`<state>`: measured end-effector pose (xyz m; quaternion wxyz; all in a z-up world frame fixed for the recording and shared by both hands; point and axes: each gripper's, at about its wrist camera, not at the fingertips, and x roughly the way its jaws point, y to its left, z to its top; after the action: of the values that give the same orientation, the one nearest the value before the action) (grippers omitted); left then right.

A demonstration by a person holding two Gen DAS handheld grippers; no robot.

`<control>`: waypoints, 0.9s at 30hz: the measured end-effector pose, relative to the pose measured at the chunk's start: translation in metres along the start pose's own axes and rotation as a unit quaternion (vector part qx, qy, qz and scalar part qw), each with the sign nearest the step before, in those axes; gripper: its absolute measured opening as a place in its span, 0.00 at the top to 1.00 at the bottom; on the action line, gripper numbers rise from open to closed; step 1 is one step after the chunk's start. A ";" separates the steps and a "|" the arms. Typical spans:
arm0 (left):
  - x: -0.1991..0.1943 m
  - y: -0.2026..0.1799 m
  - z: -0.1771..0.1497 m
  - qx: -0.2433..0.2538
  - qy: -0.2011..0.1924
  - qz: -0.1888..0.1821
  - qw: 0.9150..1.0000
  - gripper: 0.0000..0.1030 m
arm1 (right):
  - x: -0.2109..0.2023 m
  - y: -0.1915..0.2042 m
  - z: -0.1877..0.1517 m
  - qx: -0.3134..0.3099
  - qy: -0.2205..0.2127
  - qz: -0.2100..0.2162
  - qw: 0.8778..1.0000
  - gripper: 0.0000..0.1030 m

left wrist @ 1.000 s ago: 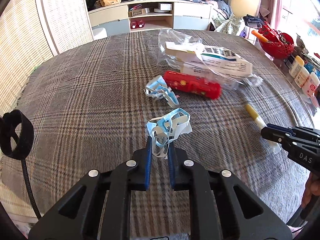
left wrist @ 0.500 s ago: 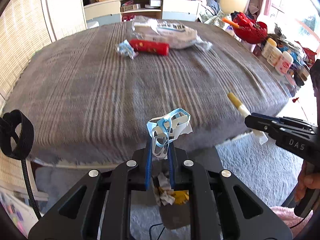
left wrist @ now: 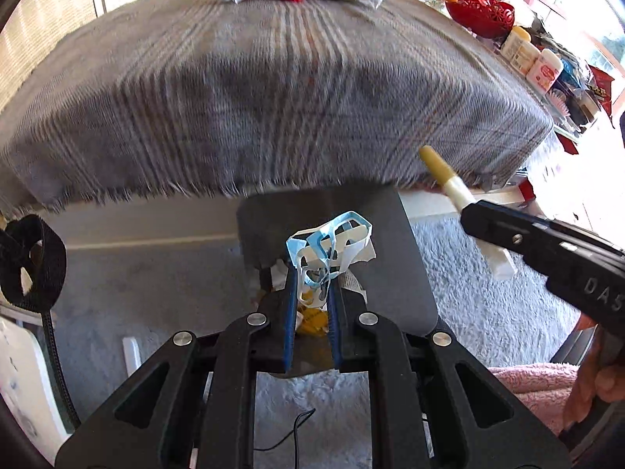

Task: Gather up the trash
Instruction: 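Carry both items over the grey bin and open both tools to drop them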

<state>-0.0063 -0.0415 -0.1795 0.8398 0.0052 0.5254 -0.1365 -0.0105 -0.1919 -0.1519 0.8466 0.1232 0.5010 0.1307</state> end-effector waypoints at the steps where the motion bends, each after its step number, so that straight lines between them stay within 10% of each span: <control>1: 0.002 -0.001 -0.003 -0.003 0.000 -0.001 1.000 0.88 | 0.005 -0.002 -0.004 0.005 0.004 -0.001 1.000 0.86; 27: 0.051 -0.004 -0.037 -0.026 0.029 -0.002 0.999 0.80 | 0.039 -0.016 -0.019 0.025 0.021 -0.017 0.999 0.84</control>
<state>-0.0192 -0.0507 -0.2404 0.8237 -0.0135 0.5531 -0.1241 -0.0072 -0.1917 -0.1980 0.8348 0.1329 0.5235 0.1065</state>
